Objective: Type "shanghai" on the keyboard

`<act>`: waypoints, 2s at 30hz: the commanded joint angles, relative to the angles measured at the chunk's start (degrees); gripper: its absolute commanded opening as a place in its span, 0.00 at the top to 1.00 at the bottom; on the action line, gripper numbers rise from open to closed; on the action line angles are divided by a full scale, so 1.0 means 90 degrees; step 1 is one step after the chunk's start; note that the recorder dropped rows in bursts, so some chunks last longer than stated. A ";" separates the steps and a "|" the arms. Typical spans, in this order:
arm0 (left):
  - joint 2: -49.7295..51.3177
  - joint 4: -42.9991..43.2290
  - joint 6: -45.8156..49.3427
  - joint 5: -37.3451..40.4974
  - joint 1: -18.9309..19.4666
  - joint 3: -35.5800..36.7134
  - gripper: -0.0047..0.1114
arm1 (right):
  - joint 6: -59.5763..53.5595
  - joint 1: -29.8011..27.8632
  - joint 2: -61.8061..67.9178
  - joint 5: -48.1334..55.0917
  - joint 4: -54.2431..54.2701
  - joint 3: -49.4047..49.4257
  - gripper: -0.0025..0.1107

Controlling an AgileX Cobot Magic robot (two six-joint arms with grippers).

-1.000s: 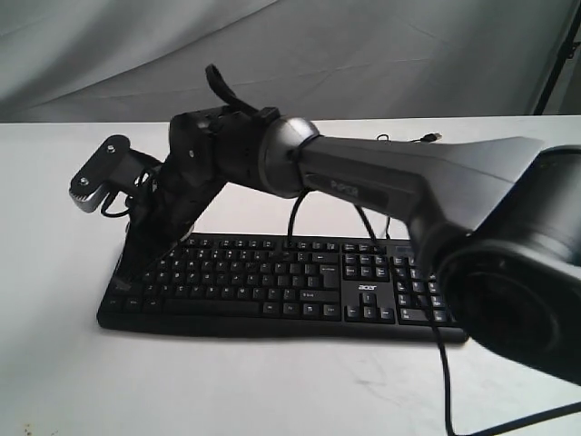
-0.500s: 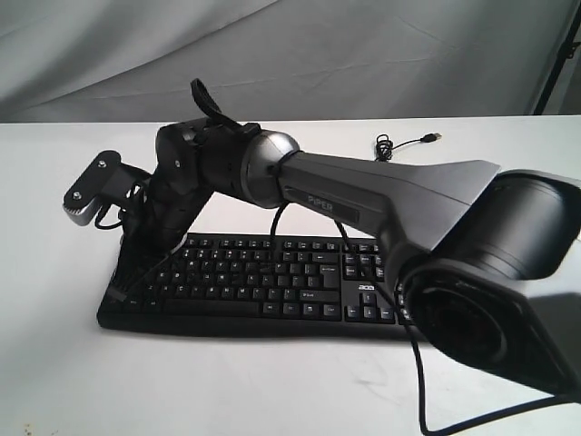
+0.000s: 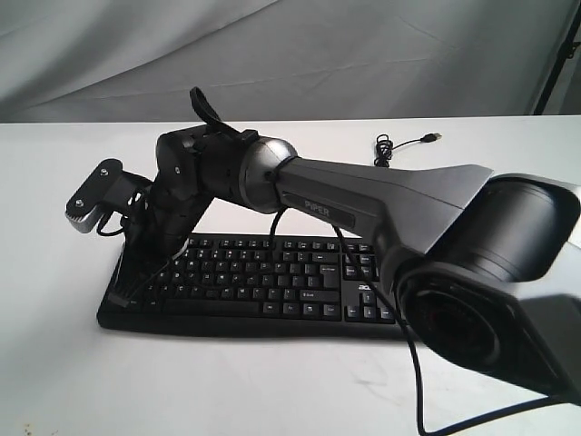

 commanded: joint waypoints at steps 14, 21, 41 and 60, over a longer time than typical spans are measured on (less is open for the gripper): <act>-0.0016 0.0000 -0.0017 -0.0038 -0.0041 0.0011 0.96 | 0.0141 0.0003 -0.0087 0.0162 -0.0228 -0.0033 0.98; -0.0016 0.0000 -0.0017 -0.0038 -0.0041 0.0011 0.96 | 0.0555 -0.0071 -0.0841 0.0844 -0.0908 0.0200 0.98; -0.0016 0.0000 -0.0017 -0.0038 -0.0041 0.0011 0.96 | 0.0899 -0.0447 -0.2211 -0.1389 -0.0336 0.3844 0.98; -0.0016 0.0000 -0.0017 -0.0038 -0.0041 0.0011 0.96 | 0.0846 -0.0447 -0.2039 -0.1520 -0.0349 0.3844 0.98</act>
